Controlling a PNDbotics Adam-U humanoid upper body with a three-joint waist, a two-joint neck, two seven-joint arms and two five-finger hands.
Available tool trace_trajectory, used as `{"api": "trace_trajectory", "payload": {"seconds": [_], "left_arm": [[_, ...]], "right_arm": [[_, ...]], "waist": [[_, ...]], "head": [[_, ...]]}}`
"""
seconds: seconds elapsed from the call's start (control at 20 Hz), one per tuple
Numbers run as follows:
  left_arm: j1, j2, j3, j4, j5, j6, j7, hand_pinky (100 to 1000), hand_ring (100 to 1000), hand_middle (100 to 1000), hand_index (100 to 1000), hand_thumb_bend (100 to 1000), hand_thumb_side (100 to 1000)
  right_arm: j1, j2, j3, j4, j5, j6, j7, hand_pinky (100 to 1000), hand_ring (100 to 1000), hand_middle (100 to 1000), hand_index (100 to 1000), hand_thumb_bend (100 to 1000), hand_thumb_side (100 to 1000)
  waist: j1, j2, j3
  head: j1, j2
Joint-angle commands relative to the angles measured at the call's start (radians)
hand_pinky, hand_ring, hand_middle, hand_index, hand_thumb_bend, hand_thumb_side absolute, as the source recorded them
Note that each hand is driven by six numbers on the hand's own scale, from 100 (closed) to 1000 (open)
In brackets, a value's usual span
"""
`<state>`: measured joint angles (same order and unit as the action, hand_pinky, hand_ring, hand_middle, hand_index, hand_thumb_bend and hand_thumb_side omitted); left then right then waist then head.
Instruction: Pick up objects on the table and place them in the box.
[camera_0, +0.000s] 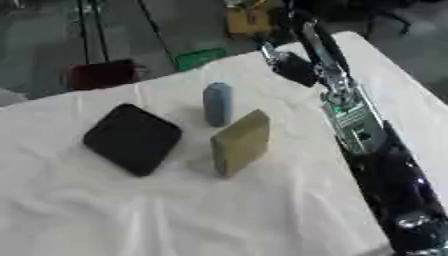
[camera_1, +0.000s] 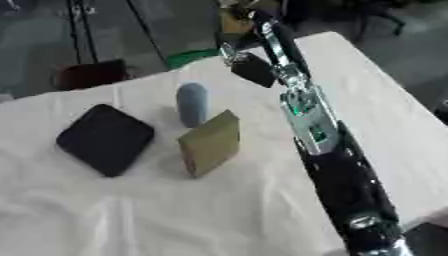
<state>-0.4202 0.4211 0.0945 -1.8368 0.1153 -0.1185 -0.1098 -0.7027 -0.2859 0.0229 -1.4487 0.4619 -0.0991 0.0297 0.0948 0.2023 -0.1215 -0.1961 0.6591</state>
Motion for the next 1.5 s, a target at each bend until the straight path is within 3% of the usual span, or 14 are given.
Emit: {"api": "trace_trajectory", "payload": {"seconds": [0.05,0.9,1.1,1.3,1.4,1.45,1.5], "left_arm": [[-0.004,0.019,-0.001,-0.02,0.006,-0.001,-0.005,721,662,809,877,700,755],[0.003,0.016,-0.004,-0.016,0.004,0.0,-0.016,723,663,811,878,701,757],[0.003,0.019,-0.004,-0.016,0.001,0.001,-0.023,726,667,814,882,703,760],[0.003,0.021,-0.004,-0.014,-0.001,0.002,-0.03,728,668,815,882,705,761],[0.003,0.022,-0.004,-0.012,-0.002,0.002,-0.032,729,669,816,883,706,762],[0.003,0.023,-0.006,-0.012,-0.003,0.002,-0.035,731,670,817,883,708,763],[0.002,0.024,-0.008,-0.012,-0.004,0.002,-0.038,731,670,817,883,708,763]], "right_arm": [[-0.034,-0.004,0.006,0.002,0.018,-0.005,0.008,701,571,804,862,284,548],[-0.075,0.006,0.019,0.064,0.061,-0.013,0.033,707,574,808,866,289,548],[-0.098,-0.013,0.034,0.12,0.093,-0.017,0.083,720,582,812,868,315,549],[-0.129,-0.043,0.061,0.198,0.139,-0.058,0.149,742,601,815,869,349,543],[-0.146,-0.06,0.081,0.237,0.164,-0.081,0.183,774,639,821,871,379,539],[-0.154,-0.072,0.097,0.263,0.181,-0.089,0.201,841,740,834,878,439,514],[-0.164,-0.087,0.12,0.29,0.198,-0.096,0.219,841,740,834,878,439,514]], "waist": [[-0.002,-0.019,0.004],[0.0,-0.022,0.012],[-0.003,-0.022,0.014],[-0.007,-0.023,0.016],[-0.009,-0.022,0.018],[-0.012,-0.022,0.02],[-0.013,-0.022,0.023]], "head": [[-0.004,-0.007],[-0.007,-0.003],[-0.014,-0.001],[-0.015,-0.004],[-0.017,-0.002],[-0.02,-0.003],[-0.022,-0.003]]}}
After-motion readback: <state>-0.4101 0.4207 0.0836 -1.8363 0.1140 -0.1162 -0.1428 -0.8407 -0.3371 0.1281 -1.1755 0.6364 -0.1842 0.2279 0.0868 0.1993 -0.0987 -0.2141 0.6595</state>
